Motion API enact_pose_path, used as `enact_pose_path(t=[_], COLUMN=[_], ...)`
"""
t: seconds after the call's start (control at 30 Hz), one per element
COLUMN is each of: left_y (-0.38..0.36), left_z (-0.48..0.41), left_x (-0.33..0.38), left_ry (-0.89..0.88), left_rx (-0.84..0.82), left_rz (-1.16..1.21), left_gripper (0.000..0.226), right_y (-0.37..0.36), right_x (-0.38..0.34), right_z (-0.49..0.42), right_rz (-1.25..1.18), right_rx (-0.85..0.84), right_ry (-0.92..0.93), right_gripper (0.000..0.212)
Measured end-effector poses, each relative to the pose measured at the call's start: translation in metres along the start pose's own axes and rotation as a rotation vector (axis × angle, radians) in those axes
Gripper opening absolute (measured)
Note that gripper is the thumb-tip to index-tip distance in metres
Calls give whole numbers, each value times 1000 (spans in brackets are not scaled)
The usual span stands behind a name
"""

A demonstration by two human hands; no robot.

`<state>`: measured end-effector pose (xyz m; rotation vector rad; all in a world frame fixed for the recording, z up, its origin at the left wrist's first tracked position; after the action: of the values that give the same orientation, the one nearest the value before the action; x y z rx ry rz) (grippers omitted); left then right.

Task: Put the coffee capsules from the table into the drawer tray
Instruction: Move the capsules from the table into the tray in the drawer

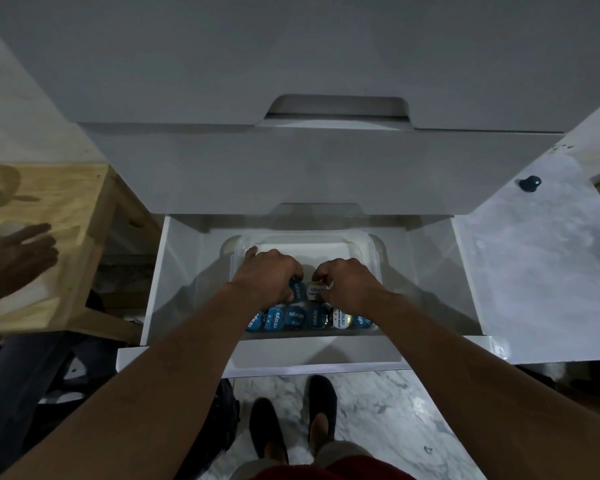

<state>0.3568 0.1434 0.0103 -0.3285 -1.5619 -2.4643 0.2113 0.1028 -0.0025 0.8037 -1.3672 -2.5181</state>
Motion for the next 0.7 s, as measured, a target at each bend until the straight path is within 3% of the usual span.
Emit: enact_pose_path(t=[0.4, 0.57, 0.7], left_y=[-2, 0, 13], left_z=[0, 1, 6], left_x=[0, 2, 6], left_ry=[-6, 0, -10], left_rx=[3, -12, 87], left_rz=[-5, -21, -44], left_gripper=[43, 57, 54], right_y=[0, 1, 16], right_x=[0, -1, 0], right_z=[0, 2, 13], right_rz=[1, -39, -25], right_rx=[4, 2, 45], right_ry=[5, -23, -57], right_gripper=[34, 46, 49])
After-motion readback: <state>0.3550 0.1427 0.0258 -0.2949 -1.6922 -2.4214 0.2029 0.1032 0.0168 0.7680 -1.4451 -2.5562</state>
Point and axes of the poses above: each hand's wrist, its own z-axis away from the middle knuckle, its own y-axis out of the back of the hand, x = y × z, the point moved 3 cm from there along -z, towards the middle knuckle, and after that the axes turned 5 degrees about z, right-handed, at the moved point
